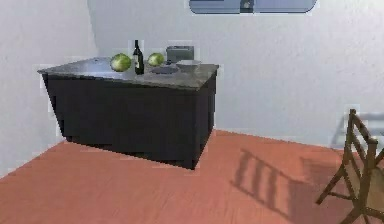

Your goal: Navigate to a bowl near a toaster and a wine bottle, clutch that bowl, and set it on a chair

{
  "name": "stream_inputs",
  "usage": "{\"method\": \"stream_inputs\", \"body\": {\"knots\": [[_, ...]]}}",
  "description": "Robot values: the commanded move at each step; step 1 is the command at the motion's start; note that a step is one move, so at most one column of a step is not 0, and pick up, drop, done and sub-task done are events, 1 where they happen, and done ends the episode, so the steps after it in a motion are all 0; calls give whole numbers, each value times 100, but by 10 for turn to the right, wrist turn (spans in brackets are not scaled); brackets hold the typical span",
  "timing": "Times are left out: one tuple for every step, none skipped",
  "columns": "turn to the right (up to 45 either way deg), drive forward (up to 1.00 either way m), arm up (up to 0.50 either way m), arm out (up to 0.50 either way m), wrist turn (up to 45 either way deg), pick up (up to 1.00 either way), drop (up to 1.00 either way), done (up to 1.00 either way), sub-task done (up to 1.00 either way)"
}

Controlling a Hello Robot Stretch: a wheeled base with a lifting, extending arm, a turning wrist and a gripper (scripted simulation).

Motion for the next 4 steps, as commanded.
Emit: {"method": "stream_inputs", "body": {"knots": [[0,100,0,0,0,0,0,0,0],[120,0,0,0,0,0,0,0,0],[0,15,0,0,0,0,0,0,0],[450,0,0,0,0,0,0,0,0]]}}
